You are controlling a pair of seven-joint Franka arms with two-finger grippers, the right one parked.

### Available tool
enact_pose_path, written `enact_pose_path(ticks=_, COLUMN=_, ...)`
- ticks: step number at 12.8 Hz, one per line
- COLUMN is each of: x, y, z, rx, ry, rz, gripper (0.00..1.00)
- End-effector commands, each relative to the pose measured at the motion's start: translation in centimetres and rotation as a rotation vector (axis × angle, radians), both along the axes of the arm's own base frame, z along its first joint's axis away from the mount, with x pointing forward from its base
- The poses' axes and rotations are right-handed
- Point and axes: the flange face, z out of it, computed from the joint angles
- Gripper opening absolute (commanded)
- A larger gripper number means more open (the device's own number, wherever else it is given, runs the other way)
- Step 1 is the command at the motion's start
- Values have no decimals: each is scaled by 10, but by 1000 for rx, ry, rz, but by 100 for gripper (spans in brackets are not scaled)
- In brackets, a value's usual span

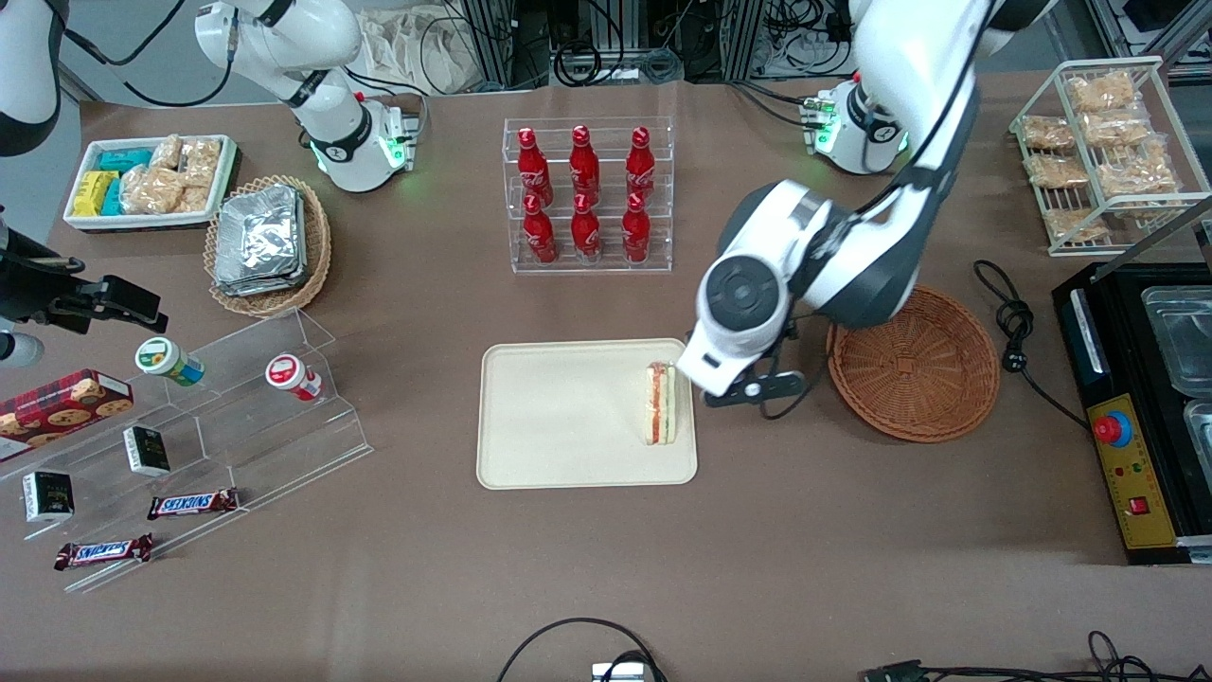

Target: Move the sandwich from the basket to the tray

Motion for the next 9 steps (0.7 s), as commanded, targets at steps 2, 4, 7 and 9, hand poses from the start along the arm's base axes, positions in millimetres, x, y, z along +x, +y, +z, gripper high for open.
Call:
enact_pose_path(ticks=2, x=-38, y=57, z=34, rx=-24, ry=-64, rz=35, gripper=100)
enact_pose_path(ticks=4, x=-29, y=92, z=57, rx=-61, ry=-60, rz=4, gripper=100)
enact_pose_path(ticks=7, x=-19, y=189, z=95, rx=-85, ry=-14, rz=-86, gripper=100)
enact_pose_path(ticks=9, x=-13, y=253, z=109, rx=-116, ry=2, rz=-149, gripper=100)
